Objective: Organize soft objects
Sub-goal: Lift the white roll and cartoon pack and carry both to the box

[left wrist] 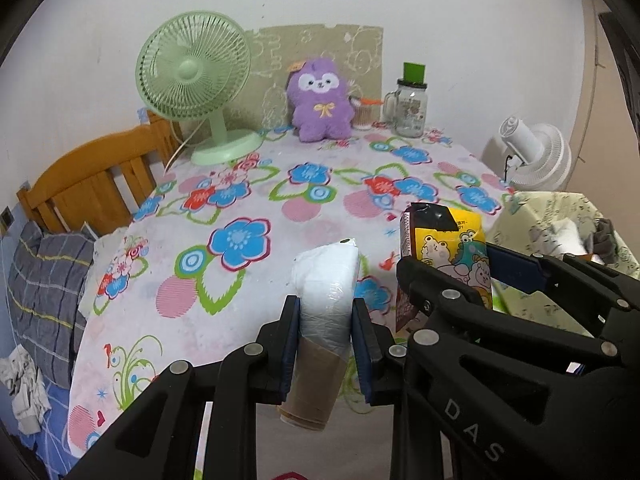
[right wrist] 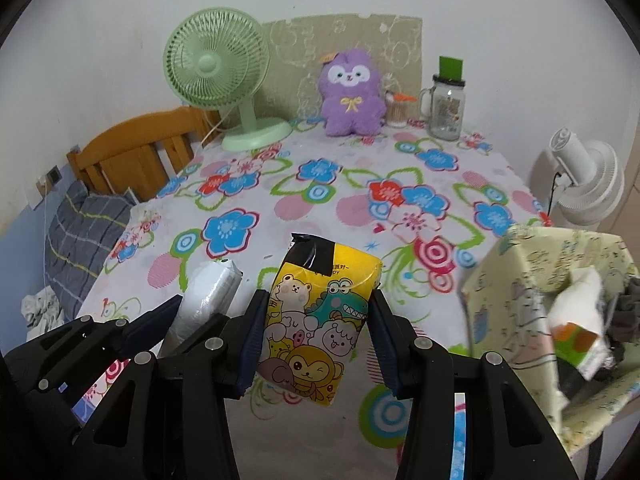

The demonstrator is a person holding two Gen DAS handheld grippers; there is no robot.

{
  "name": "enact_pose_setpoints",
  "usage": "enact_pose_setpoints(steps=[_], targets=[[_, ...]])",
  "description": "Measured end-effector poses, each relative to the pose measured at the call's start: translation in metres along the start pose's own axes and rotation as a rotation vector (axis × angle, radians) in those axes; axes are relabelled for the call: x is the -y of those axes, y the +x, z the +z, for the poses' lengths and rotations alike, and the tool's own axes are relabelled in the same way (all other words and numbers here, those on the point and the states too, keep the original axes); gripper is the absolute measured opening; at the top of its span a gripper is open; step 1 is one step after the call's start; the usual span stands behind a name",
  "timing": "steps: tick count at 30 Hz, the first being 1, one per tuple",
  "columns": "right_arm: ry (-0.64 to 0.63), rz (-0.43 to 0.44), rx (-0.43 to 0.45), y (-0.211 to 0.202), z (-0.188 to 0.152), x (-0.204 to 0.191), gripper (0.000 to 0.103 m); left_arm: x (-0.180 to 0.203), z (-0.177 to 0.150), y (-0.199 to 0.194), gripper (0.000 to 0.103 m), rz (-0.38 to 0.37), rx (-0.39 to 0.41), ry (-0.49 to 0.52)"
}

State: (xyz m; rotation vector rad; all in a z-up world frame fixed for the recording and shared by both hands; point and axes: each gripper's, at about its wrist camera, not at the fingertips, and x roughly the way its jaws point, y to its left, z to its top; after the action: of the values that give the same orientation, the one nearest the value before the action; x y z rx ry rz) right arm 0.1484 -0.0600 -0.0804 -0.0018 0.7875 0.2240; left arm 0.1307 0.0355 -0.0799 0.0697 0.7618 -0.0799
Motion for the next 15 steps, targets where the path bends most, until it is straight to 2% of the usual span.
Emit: enact_pose_setpoints(steps=[15], targets=[[0.003, 0.007, 0.093, -0.063, 0.015, 0.016, 0.052, 0.027, 0.021, -0.053, 0.024, -0.004, 0.071, 0.015]])
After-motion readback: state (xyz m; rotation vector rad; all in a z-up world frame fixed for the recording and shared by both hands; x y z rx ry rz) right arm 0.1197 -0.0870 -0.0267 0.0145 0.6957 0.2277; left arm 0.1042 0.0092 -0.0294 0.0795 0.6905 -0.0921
